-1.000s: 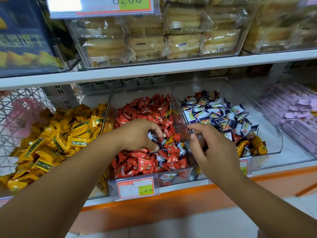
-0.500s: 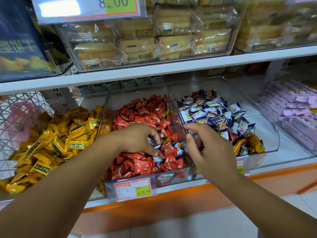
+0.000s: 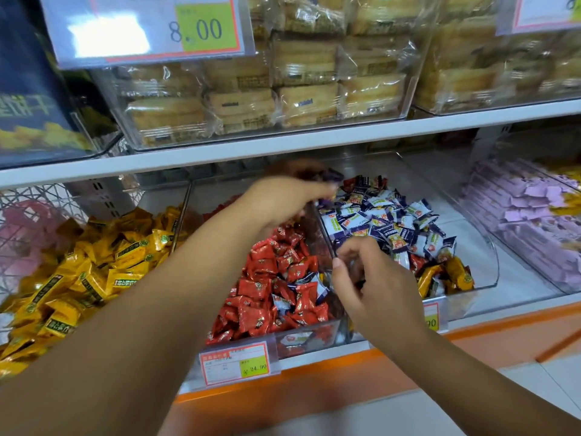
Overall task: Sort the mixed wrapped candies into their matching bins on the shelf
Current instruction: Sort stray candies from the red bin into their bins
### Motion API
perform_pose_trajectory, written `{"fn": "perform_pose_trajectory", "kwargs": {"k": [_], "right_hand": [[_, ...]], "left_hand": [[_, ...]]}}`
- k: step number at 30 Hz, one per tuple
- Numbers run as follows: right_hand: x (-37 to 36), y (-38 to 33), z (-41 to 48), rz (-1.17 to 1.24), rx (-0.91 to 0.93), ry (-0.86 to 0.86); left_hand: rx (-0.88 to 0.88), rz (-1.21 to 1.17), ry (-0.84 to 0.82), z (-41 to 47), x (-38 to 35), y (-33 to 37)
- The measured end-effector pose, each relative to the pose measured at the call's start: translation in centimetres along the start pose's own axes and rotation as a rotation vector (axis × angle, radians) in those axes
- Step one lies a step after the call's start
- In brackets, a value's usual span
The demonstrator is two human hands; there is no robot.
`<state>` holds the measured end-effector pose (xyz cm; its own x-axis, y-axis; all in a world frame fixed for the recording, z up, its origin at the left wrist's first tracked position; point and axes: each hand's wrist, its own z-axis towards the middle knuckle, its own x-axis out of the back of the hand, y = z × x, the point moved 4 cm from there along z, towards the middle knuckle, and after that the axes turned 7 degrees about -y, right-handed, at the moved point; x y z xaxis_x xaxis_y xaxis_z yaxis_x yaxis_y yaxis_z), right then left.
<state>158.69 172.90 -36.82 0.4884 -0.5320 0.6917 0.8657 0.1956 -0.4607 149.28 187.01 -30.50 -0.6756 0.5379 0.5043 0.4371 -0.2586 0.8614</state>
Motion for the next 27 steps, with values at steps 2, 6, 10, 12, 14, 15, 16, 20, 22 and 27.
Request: {"fn": "perform_pose_trajectory", "kwargs": {"k": [2, 6, 10, 12, 14, 15, 16, 20, 22, 27], "right_hand": [[0.0, 0.0, 0.0, -0.005, 0.008, 0.002], [0.0, 0.1, -0.1, 0.014, -0.001, -0.010], [-0.2, 0.2, 0.0, 0.062, -0.033, -0.061], [0.0, 0.6, 0.4, 0.123, -0.107, -0.117], [1.0, -0.1, 1.5, 0.074, -0.056, -0.119], [1.6, -0.9, 2.2, 0.041, 0.020, -0.134], [1.9, -2.0, 2.8, 0.051, 0.084, -0.212], [-2.0, -5.1, 3.7, 0.010, 0.104, -0.967], [-4.7, -5.8, 3.6, -0.004, 0.055, -1.231], [-9.8, -5.6, 5.9, -0.226, 0.076, -1.252]], "left_hand": [[-0.027, -0.076, -0.051, 1.3, -1.6, 1.9], [-0.099, 0.046, -0.029, 0.9, -1.5, 2.3], [-0.128, 0.401, 0.049, -5.0, 1.2, -1.3], [-0.165, 0.572, -0.042, -8.5, 2.0, -3.6], [-0.140, 0.770, -0.121, -11.6, 2.4, -6.2], [-0.145, 0.841, -0.126, -12.8, 2.5, -7.2], [-0.173, 0.911, -0.118, -13.9, 2.4, -7.6], [-0.261, 1.119, -0.042, -16.1, 2.6, -9.1], [-0.268, 1.106, -0.039, -16.8, 3.3, -9.9], [-0.311, 1.003, -0.041, -17.6, 4.3, -10.7]]}}
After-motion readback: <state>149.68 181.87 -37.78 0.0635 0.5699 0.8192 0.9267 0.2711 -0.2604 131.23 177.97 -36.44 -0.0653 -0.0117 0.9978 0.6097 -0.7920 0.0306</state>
